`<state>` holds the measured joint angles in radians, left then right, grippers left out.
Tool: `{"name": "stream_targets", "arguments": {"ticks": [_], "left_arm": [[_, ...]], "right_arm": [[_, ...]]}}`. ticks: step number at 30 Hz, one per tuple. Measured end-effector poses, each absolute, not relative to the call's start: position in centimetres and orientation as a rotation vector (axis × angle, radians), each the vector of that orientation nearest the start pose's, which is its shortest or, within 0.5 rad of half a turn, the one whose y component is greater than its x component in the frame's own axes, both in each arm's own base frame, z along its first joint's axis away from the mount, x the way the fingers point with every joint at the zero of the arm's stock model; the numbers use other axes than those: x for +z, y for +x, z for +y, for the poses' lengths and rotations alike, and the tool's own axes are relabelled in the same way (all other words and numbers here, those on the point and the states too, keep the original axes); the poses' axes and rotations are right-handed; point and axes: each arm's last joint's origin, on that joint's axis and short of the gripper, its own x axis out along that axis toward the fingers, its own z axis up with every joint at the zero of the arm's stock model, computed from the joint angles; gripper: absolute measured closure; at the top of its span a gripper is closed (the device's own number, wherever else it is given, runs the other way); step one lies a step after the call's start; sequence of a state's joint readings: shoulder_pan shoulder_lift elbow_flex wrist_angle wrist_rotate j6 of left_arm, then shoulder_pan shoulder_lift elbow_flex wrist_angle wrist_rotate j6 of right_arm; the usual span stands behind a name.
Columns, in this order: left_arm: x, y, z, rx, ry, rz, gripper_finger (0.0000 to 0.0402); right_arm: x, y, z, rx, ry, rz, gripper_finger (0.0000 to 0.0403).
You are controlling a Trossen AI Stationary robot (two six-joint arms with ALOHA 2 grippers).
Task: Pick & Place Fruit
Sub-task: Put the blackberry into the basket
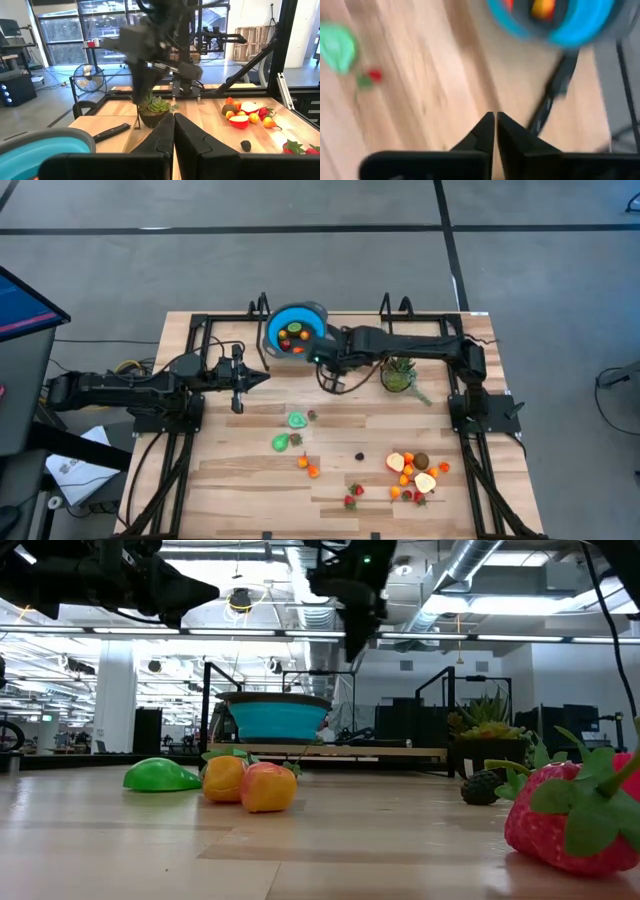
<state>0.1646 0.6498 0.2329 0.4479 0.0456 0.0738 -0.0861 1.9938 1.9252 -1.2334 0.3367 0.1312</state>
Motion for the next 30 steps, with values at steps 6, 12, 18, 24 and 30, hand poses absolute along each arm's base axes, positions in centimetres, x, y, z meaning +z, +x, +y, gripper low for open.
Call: {"name": "stream_targets", "arguments": {"ticks": [6, 12, 18, 24, 30], "left_arm": [[22.1, 15.3, 2.4, 0.120, 0.077, -0.022, 0.0399], [22.2, 15.3, 2.4, 0.121, 0.132, -0.019, 0.0399], [22.1, 15.3, 2.4, 0.120, 0.125, -0.014, 0.0399], [21.9, 15.5, 2.4, 0.119, 0.116, 0.000, 0.0399], [21.9, 15.5, 2.4, 0.119, 0.116, 0.000, 0.0399]], "right_arm": [[28.5, 39.3, -0.9, -0.425, -0.052, 1.336, 0.0384], [27.0, 38.7, 1.1, -0.302, 0.052, 1.275, 0.0400], [26.9, 35.7, 2.0, -0.199, 0.155, 1.213, 0.0398], [25.9, 32.4, 3.9, -0.092, 0.126, 1.220, 0.0398], [24.3, 31.2, 5.3, -0.059, 0.087, 1.284, 0.0399]]}}
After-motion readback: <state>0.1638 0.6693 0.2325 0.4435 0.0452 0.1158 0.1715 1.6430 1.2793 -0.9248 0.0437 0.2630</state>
